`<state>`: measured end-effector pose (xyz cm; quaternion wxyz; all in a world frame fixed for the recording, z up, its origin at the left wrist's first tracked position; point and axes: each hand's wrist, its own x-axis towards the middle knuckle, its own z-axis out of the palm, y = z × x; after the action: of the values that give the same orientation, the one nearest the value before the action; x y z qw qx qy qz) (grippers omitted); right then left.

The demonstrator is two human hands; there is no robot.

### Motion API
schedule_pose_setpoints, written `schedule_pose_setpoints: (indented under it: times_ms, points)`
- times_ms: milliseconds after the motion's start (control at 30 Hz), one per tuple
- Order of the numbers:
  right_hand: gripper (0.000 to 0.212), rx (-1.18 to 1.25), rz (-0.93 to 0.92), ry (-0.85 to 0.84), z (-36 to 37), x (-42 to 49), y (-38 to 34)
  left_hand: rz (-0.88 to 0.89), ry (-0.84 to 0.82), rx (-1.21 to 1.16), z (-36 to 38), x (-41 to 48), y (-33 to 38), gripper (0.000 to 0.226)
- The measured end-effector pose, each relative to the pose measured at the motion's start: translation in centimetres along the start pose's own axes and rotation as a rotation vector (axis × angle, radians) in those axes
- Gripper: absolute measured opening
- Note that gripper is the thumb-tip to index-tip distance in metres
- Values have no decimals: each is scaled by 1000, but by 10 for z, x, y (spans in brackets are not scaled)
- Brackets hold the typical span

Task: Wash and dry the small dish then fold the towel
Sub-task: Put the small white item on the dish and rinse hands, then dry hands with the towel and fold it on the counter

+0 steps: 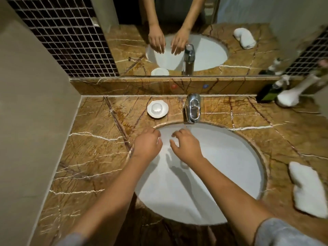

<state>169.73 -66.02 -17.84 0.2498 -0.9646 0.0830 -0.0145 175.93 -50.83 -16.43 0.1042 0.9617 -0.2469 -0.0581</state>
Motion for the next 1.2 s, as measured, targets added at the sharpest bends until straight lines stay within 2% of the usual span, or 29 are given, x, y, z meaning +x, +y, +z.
schedule_pose_setpoints:
  times_ms: [133, 333, 533, 633, 733, 833, 1067, 1200]
  points:
    - [29, -4, 173, 46, -21, -61, 65, 95, -74, -19, 28, -12, 61, 27]
    - [30, 0, 404, 186, -75, -134, 159, 366, -139, -65, 61, -14, 192, 28]
    - [29, -58, 572, 361, -115, -192, 221, 548, -189, -134, 83, -20, 308, 25]
    - [43, -51, 625, 466, -126, -214, 236, 649, -204, -168, 90, -22, 348, 23]
    - [56, -37, 758, 529, -132, -233, 250, 768, -213, -185, 97, -23, 376, 27]
    - [55, -11, 888, 484, -133, -245, 257, 862, -229, -138, 101, -19, 396, 40]
    - [35, 125, 764, 475, -135, -243, 258, 1073, -327, 54, 97, -10, 414, 56]
    - [41, 234, 846, 556, -132, -248, 257, 1062, -455, 229, 89, -2, 414, 67]
